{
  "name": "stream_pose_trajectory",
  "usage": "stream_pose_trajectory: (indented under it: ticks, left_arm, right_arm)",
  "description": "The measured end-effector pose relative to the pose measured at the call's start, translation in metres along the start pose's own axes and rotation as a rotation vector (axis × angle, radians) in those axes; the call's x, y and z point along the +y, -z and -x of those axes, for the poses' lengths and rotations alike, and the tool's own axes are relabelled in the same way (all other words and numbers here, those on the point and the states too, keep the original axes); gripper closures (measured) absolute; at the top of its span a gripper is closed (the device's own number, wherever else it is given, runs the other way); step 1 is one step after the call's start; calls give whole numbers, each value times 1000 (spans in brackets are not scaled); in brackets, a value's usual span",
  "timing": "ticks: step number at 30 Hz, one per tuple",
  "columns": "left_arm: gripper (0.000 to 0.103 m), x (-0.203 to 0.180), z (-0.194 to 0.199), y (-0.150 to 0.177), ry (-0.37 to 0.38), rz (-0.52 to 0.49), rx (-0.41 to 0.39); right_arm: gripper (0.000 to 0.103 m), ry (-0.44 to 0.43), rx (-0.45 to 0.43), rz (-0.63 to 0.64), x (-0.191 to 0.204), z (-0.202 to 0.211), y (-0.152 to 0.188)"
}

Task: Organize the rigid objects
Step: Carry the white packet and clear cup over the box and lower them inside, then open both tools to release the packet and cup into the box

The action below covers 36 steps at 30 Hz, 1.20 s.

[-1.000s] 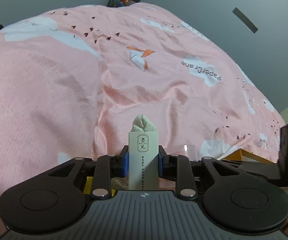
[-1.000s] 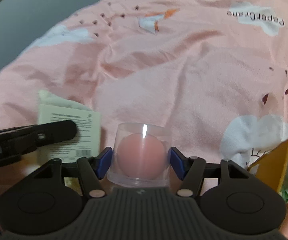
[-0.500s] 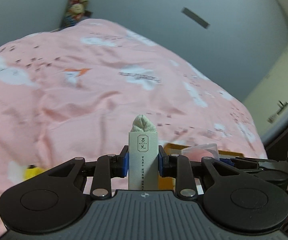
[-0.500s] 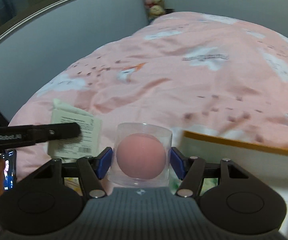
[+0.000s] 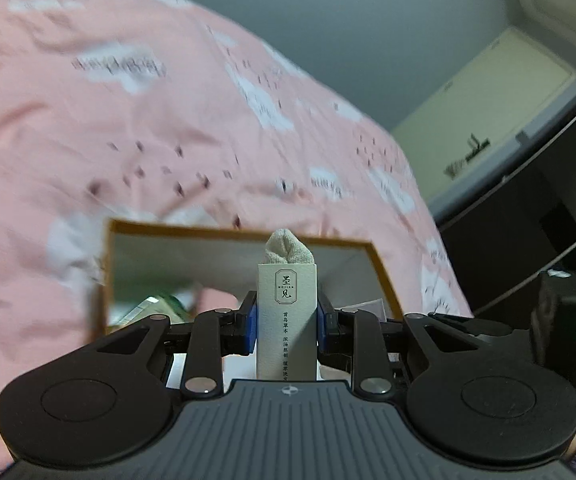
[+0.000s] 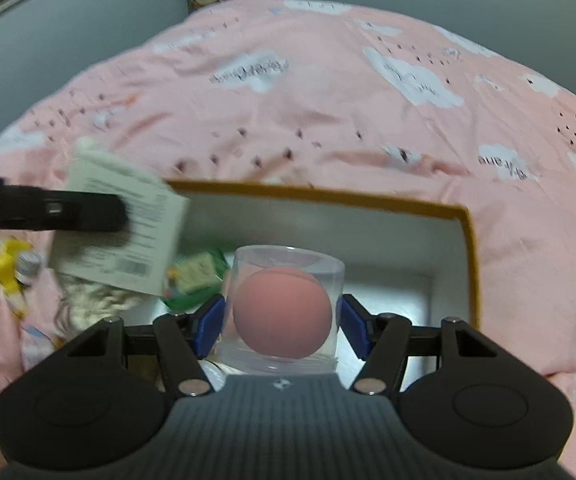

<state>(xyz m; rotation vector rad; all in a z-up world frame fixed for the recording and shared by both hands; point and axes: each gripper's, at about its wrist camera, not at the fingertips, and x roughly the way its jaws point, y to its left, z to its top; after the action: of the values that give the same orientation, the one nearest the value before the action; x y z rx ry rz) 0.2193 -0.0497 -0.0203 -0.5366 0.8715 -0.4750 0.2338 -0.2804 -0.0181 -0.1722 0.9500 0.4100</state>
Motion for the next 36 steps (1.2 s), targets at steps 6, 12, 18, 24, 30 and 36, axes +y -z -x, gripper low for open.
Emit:
stream_pose_trajectory:
  ticks: [6,12,18,24,30,36]
  left_arm:
    - [72,11,-57,10,4,62,119]
    - [72,25,-95,15,23,134,226]
    - [72,30,-118,17,11,145,299]
    - [72,33,-131,25,-19,144,348]
    - [66,21,-118,23,-99,61,355]
    - [65,15,-101,25,-134,-4,371]
  right_arm:
    - [41,49,76,73,-9,-28,4]
    - [41,78,161,137,-15,-51,7]
    - [41,111,218,226,-12,-68,11]
    - [41,116,300,197,-17,-83,11]
    - [41,88,332,111,-26,-86,11]
    - [40,82,327,89,-27,-84,12]
